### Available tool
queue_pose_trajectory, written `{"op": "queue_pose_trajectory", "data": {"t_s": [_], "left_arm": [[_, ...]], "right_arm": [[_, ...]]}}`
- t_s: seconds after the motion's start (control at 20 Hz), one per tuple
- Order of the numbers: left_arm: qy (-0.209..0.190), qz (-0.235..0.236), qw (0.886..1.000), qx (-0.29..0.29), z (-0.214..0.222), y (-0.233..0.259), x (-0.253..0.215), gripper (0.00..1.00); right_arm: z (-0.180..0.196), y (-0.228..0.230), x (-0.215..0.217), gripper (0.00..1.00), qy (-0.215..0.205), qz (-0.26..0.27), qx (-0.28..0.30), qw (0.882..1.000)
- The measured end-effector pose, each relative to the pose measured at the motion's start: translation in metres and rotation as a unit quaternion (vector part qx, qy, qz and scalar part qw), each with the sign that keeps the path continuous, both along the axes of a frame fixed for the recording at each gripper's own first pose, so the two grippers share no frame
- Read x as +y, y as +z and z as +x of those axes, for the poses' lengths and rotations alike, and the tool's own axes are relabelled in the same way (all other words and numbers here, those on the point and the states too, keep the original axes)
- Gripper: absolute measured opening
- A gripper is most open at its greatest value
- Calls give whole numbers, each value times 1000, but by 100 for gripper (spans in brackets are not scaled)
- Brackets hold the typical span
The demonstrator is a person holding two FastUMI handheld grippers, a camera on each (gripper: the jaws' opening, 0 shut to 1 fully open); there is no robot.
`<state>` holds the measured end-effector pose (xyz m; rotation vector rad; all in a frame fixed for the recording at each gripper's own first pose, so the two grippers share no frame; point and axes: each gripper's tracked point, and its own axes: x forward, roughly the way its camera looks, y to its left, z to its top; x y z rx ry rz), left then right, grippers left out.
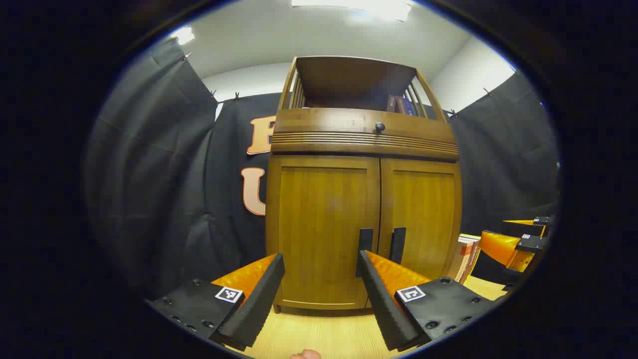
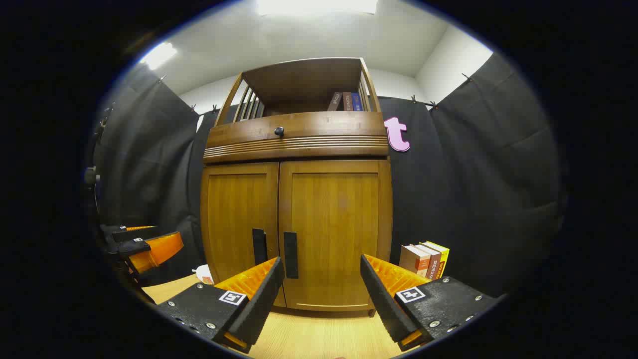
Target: Open the right door of the double-door shoe cabinet with the right hand, and open the left door with the left hand.
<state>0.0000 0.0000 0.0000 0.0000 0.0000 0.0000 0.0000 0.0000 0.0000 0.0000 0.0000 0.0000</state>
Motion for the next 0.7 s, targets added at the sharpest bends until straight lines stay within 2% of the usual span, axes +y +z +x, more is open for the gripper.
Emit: {"op": "queue_pose_trajectory", "data": {"t_s": [0.15,0.3,0.35,0.45,0.65,0.7], "left_arm": [[-1,-12,1000,13,3,-4,6,97],[0,0,1000,-4,7,5,12,97],[-3,3,1000,-1,8,3,10,96],[-11,10,1000,-2,11,4,7,97],[-9,13,1000,-24,14,13,8,96],[-10,10,1000,-22,15,11,8,95]], "right_arm": [[1,0,-2,94,-5,-4,-1,1000],[3,-2,-8,94,-15,-8,-2,1000],[4,-3,-8,97,-17,-1,1,1000],[6,1,-8,94,-15,10,0,1000],[10,7,-19,94,-33,-16,-20,999],[9,6,-19,90,-32,-14,-18,999]]}}
